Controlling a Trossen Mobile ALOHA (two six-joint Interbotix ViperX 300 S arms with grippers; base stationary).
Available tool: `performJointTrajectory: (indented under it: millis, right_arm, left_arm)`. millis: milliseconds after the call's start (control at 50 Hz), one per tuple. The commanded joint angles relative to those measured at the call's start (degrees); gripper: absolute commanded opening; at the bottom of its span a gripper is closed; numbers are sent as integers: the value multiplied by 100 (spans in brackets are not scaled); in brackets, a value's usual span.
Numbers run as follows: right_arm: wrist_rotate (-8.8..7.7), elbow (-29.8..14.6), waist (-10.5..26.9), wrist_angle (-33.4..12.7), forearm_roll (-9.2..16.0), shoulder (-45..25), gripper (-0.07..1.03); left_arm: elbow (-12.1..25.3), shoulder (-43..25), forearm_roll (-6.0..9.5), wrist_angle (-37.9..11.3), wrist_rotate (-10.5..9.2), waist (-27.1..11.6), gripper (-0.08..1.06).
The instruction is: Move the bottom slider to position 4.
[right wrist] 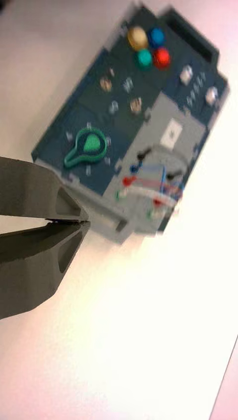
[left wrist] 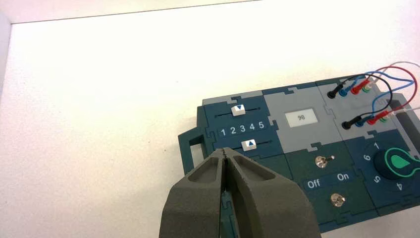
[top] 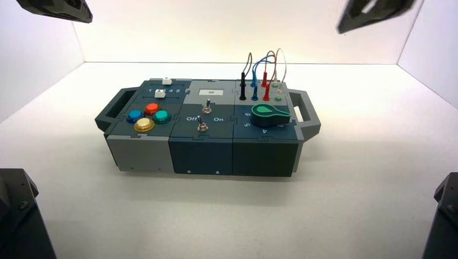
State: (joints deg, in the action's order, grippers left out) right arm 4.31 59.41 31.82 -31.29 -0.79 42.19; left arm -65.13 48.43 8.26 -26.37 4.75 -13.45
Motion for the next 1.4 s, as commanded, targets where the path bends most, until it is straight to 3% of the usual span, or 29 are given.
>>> performJointTrajectory:
  millis: [20,260,540,720,1000,1400]
  right_arm:
    - [0,-413,633,26,123,-360,-2]
    - [0,-1213,1389,-88,483,-1714,-2]
    - [0,-2399,2013,-299,624,-3287,-2]
    - [0,-3234,2153,-571,642,-4061,-2]
    - [-18,-4403,2171,-888,905,-5036,-2]
    - [-62,-5590,2285,-1397,967,-6170,-2]
  left_arm:
    - [88,70,-18,44,0,378,-3]
    - [105,202,0,0,-26,1028,-3]
    - [123,193,0,-70,-26,1046,-3]
    - [123,211,9,-79,-26,1055,-3]
    - [123,229,0,-114,-35,1151,-3]
    - [141,237,-9,-220,-35,1503,-3]
